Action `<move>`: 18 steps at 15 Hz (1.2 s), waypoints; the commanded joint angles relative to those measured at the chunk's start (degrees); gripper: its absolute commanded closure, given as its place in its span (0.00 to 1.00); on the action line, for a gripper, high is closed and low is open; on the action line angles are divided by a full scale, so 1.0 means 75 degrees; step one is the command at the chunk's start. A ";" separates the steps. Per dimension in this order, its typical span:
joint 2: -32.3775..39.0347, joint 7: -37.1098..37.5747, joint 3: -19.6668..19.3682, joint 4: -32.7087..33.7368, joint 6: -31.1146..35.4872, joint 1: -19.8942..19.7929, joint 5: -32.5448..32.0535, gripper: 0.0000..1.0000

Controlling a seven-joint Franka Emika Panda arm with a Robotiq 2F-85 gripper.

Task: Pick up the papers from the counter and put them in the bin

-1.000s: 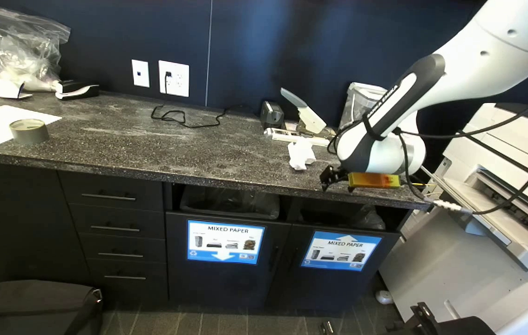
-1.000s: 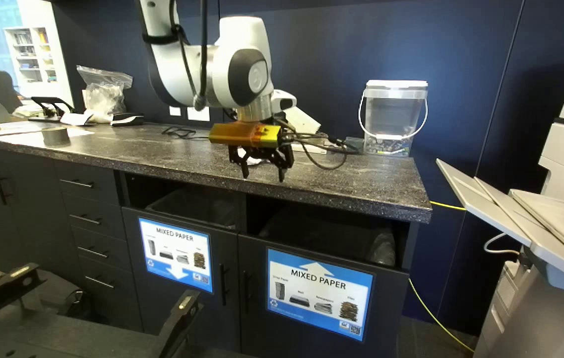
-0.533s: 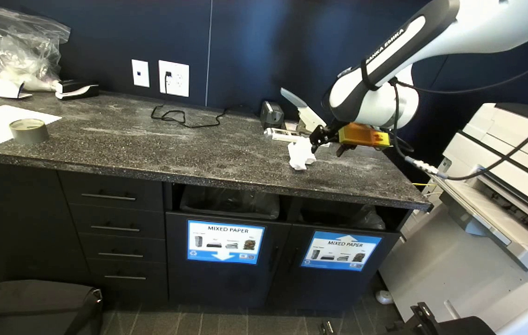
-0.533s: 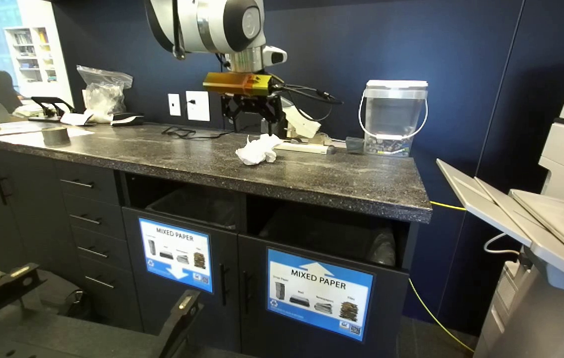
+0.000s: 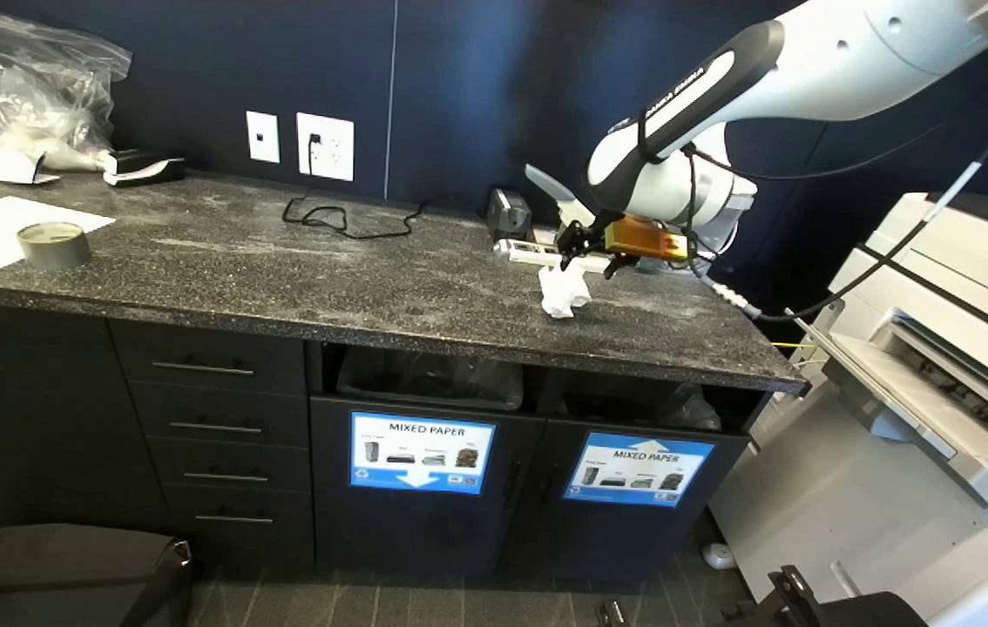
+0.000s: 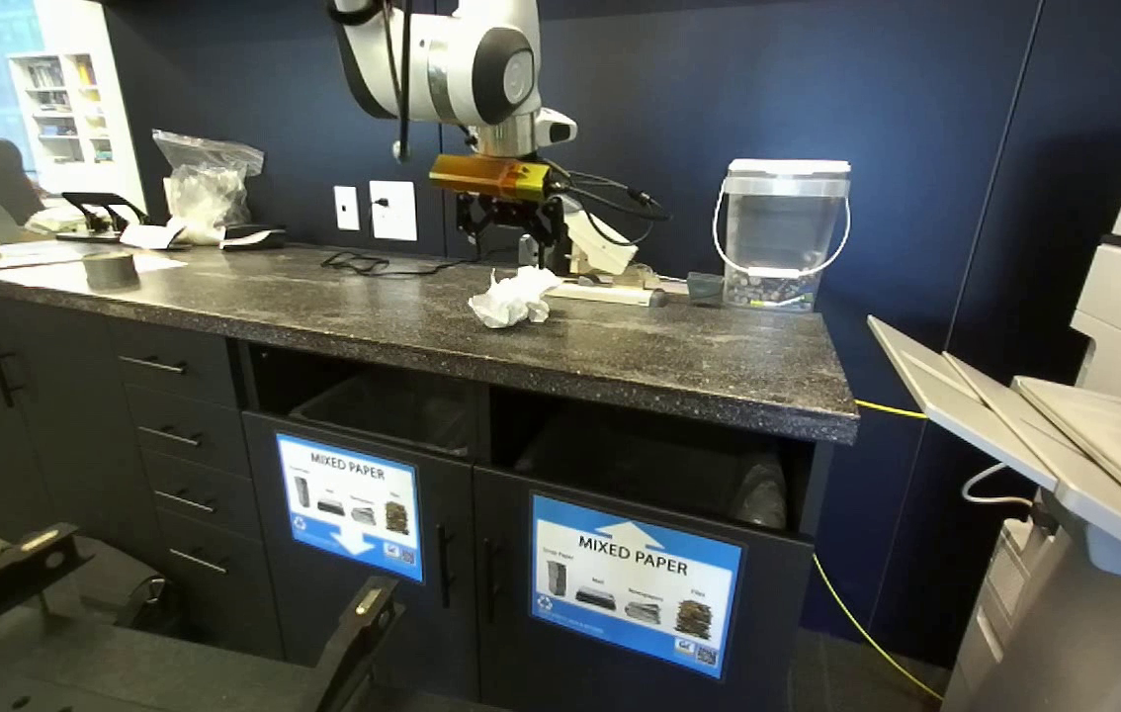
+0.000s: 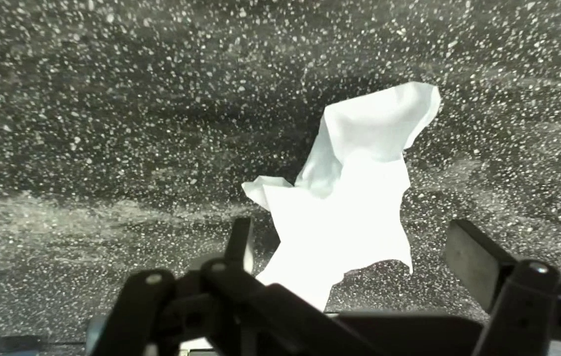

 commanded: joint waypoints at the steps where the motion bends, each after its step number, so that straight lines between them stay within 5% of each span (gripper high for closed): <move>1: 0.1131 -0.0279 0.0103 0.1562 -0.0550 -0.0065 0.0116 0.00; 7: 0.2176 -0.0502 0.0142 0.3028 -0.1128 -0.0062 0.0057 0.00; 16: 0.3119 -0.0713 0.0015 0.4078 -0.1678 0.0102 -0.0098 0.00; 17: 0.3187 -0.0737 -0.0001 0.4163 -0.1711 0.0111 -0.0120 0.25; 18: 0.3223 -0.0755 -0.0019 0.4210 -0.1722 0.0118 -0.0151 0.26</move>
